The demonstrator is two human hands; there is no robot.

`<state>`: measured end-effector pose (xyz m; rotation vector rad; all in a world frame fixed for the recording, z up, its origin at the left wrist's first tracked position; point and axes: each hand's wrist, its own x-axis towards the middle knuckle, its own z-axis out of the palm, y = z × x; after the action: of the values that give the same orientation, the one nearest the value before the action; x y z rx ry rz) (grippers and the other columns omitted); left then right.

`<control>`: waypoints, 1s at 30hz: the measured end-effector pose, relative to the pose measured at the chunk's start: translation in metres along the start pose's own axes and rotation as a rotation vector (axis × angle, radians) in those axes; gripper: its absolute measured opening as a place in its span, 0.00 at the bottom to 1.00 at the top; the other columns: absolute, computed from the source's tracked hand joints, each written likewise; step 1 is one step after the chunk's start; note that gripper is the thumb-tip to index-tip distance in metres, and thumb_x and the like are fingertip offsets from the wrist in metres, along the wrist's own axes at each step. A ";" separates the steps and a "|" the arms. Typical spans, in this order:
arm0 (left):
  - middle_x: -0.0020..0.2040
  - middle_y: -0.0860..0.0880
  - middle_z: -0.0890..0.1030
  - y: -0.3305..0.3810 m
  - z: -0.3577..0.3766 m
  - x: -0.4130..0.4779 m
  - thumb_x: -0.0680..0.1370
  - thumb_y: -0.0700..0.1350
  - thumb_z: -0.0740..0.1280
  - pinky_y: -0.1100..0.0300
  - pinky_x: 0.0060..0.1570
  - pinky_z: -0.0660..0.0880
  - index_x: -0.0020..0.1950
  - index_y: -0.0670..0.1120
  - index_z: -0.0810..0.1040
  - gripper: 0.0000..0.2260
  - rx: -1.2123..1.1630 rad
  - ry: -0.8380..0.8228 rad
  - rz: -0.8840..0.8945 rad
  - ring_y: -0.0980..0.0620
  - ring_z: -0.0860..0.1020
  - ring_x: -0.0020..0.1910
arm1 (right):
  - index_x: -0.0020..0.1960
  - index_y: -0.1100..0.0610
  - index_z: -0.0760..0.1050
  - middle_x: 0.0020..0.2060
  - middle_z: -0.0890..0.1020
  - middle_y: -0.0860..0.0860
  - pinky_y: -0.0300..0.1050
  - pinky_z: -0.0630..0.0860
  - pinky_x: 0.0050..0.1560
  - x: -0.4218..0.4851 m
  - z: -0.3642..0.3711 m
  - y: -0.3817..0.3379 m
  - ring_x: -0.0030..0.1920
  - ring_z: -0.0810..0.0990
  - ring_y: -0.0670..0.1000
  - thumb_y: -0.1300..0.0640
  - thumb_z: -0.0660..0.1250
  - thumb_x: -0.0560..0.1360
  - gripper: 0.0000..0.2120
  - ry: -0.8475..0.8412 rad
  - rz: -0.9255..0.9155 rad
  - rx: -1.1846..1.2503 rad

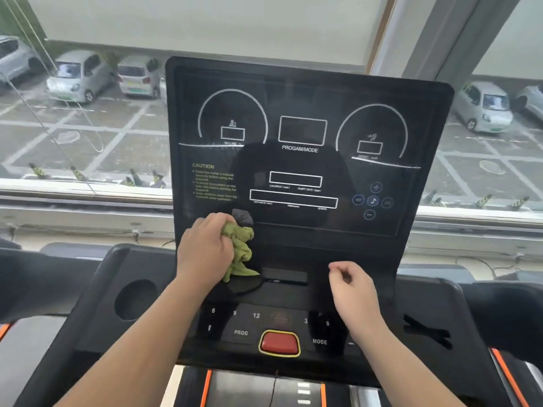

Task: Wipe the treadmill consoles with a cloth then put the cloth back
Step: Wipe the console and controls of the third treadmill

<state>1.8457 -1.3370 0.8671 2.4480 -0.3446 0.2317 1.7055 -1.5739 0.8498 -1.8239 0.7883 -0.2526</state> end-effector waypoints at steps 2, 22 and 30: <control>0.53 0.55 0.79 -0.023 -0.013 -0.002 0.77 0.38 0.59 0.48 0.52 0.74 0.55 0.53 0.77 0.14 -0.052 -0.002 -0.107 0.48 0.75 0.53 | 0.53 0.49 0.81 0.47 0.84 0.46 0.32 0.70 0.43 -0.004 0.012 -0.002 0.49 0.80 0.42 0.58 0.65 0.82 0.07 -0.013 0.008 -0.030; 0.58 0.50 0.77 0.014 0.017 -0.082 0.75 0.53 0.64 0.51 0.53 0.75 0.62 0.52 0.72 0.17 0.441 -0.521 0.073 0.45 0.77 0.59 | 0.52 0.53 0.81 0.45 0.85 0.50 0.25 0.73 0.36 -0.060 -0.011 0.036 0.35 0.80 0.35 0.66 0.62 0.82 0.12 0.177 0.073 0.029; 0.62 0.43 0.75 0.130 0.089 -0.100 0.77 0.42 0.70 0.47 0.57 0.73 0.66 0.45 0.71 0.18 0.590 -0.655 0.435 0.40 0.76 0.61 | 0.55 0.47 0.80 0.50 0.84 0.51 0.50 0.80 0.54 -0.042 -0.067 0.066 0.49 0.82 0.52 0.59 0.62 0.83 0.11 0.308 0.113 0.068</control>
<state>1.7185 -1.4728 0.8487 2.9463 -1.2474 -0.3571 1.6127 -1.6116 0.8255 -1.6910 1.0803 -0.4885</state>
